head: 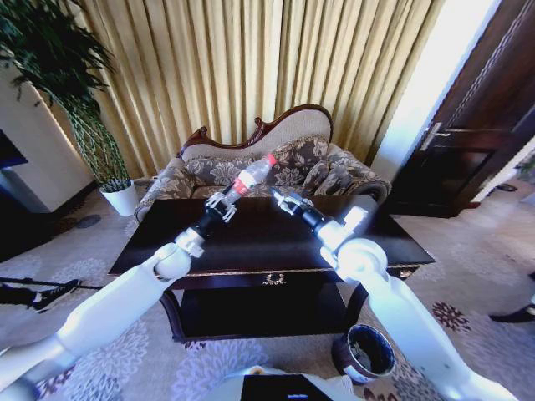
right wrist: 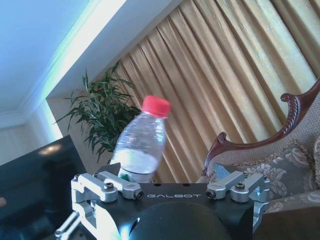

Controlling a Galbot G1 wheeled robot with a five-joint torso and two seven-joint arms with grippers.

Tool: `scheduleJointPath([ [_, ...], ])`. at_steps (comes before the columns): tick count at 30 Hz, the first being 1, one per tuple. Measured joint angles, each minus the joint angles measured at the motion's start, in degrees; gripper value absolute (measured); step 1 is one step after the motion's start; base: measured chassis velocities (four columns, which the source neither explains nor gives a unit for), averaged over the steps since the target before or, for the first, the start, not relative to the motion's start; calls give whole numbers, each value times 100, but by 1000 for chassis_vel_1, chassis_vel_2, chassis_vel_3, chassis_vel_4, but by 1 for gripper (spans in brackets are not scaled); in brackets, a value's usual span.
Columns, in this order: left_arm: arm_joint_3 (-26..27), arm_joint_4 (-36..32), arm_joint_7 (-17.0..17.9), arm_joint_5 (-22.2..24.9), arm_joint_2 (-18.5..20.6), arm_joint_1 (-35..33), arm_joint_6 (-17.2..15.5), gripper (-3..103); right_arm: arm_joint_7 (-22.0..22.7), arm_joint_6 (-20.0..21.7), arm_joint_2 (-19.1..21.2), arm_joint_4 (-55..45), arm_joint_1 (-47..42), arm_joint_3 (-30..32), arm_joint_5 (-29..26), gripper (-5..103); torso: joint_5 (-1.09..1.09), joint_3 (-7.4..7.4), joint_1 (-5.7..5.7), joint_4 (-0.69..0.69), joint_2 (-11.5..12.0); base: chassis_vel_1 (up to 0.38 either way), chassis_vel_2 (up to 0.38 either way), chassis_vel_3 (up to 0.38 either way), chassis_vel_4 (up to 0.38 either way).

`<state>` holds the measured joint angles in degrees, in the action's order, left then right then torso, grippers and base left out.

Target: Move to the front of the table and place the trash on the table into the trash bin.

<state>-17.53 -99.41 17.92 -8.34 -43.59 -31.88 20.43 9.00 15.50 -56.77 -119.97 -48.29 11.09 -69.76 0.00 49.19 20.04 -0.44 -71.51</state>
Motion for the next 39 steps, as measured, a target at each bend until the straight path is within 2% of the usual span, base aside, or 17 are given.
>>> scheduleJointPath([
  [4, -501, 29, -115, 211, -115, 427, -40, 34, -12, -3, -79, 63, 124, -52, 27, 100, -1, -1, 0, 0, 0, 0, 0, 0, 0],
  [8, -779, -11, -151, 247, -213, 561, -87, 34, -12, -4, -131, 96, 155, -43, 48, 100, 0, -1, 0, 0, 0, 0, 0, 0, 0],
  [20, -1080, -186, -190, 328, -280, 610, -177, 34, -8, -7, -139, 62, 126, 41, 144, 101, 0, -1, -1, 1, -1, 0, 0, 0, 0],
  [24, -1080, -203, -167, 329, -275, 610, -179, 34, -7, -7, -115, 9, -11, 127, 253, 81, 0, -1, -1, 0, -1, 0, 0, 0, 0],
  [26, -1080, -208, -163, 329, -268, 610, -180, 34, -7, -7, -113, 2, -23, 138, 258, 81, 0, -1, -1, 0, -1, 0, 0, 0, 0],
  [28, -1074, -210, -154, 317, -255, 595, -179, 34, -10, -7, -110, -13, -57, 160, 277, 70, 0, -2, -1, 1, -1, 0, 0, 0, 0],
  [29, -1074, -210, -154, 317, -255, 595, -179, 34, -10, -7, -110, -13, -57, 160, 277, 70, 0, -2, -1, 1, -1, 0, 0, 0, 0],
  [32, -1054, -201, -84, 255, -261, 546, -171, 34, -16, -6, -119, -18, -70, 167, 299, 55, -1, -1, -1, 1, -1, 0, 0, 0, 0],
  [34, -1054, -208, -62, 250, -261, 537, -175, 34, -18, -6, -122, -19, -72, 167, 306, 51, -1, -1, -1, 1, -1, 0, 0, 0, 0],
  [37, -1047, -367, 27, 272, -213, 474, -392, 31, -34, -6, -132, -32, -99, 164, 379, 46, -1, -1, -1, 1, -1, 0, 0, 0, 0],
  [39, -1043, -393, 30, 288, -203, 468, -426, 31, -35, -7, -132, -36, -106, 164, 391, 42, -1, -1, -1, 1, -1, 0, 0, 0, 0],
])
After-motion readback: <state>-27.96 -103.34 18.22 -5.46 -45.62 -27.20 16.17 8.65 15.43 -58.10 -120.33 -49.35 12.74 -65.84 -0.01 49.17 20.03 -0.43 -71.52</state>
